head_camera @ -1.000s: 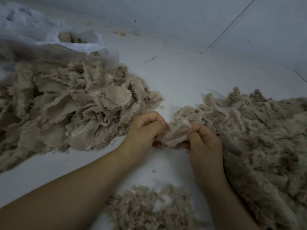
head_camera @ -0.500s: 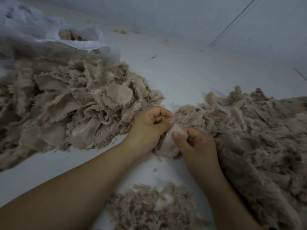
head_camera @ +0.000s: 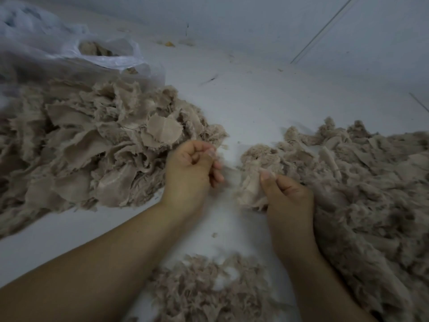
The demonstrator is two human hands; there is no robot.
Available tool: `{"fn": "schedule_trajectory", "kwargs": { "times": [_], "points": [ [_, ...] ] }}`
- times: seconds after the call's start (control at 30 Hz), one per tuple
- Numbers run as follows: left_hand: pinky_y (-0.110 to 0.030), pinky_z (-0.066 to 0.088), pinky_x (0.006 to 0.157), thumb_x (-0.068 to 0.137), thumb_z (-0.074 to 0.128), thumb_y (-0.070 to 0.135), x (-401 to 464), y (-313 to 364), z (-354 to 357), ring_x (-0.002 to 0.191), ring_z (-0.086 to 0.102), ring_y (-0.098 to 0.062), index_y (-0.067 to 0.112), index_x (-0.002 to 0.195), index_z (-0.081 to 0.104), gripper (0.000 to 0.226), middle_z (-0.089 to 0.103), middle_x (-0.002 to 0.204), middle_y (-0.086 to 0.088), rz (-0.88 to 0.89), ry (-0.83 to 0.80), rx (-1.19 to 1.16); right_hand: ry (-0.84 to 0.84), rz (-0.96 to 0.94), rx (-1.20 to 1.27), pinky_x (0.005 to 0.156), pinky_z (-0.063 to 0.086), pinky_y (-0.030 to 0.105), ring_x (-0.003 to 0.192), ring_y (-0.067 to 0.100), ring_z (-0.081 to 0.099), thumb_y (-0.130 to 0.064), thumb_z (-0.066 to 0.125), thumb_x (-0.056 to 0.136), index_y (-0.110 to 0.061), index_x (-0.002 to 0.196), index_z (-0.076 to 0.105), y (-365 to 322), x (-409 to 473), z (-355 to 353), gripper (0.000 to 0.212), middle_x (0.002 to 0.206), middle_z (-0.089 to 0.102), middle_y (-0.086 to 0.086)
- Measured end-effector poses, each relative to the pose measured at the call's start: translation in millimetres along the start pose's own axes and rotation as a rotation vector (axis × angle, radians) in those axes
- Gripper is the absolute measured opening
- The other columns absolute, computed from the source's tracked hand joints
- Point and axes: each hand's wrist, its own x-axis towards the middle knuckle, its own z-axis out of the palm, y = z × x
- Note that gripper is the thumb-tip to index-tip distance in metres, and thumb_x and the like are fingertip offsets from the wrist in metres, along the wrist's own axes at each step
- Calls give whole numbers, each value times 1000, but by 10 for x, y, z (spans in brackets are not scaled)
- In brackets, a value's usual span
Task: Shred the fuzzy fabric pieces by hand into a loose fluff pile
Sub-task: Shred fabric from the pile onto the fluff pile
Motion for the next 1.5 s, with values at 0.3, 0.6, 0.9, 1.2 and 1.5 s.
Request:
{"fn": "schedule_trajectory", "kwargs": {
  "times": [0.3, 0.6, 0.9, 1.2, 1.5],
  "points": [
    [-21, 36, 36, 79, 79, 36, -64, 119, -11, 34, 49, -18, 7, 64, 57, 39, 60, 49, -9, -192, -609, 503, 59, -31, -46, 46, 33, 31, 50, 17, 37, -27, 62, 97, 1, 58, 49, 4, 13, -19, 49, 51, 40, 19],
    [-22, 40, 41, 86, 73, 24, -1, 348, -198, 32, 48, -16, 11, 71, 71, 19, 62, 50, -10, -318, -1131, 603, 44, -55, -147, 43, 22, 19, 42, 6, 22, -20, 61, 98, -20, 48, 34, -9, 4, -2, 57, 43, 26, -13],
    [-21, 44, 42, 77, 82, 26, -21, 375, -173, 44, 57, -9, 23, 107, 72, 31, 72, 70, 4, -337, -1315, 685, 39, -72, -156, 43, 19, 22, 46, 9, 22, -20, 68, 93, -19, 52, 33, -65, -16, -3, 54, 48, 22, -6],
    [-19, 32, 37, 91, 64, 42, -60, 159, -85, 32, 44, -17, 5, 66, 64, 46, 61, 52, -19, -265, -869, 589, -71, -86, -82, 44, 34, 35, 47, 24, 36, -25, 71, 90, 3, 57, 50, -74, -41, 4, 48, 49, 43, 21],
    [-37, 58, 61, 95, 56, 7, 90, 144, 38, 80, 69, -24, 11, 124, 50, 29, 67, 115, -14, -17, -224, -159, 74, -52, -102, 43, 37, 18, 44, 4, 44, -20, 51, 102, -27, 75, 70, -22, 8, 17, 33, 53, 55, -9]
  ]
}}
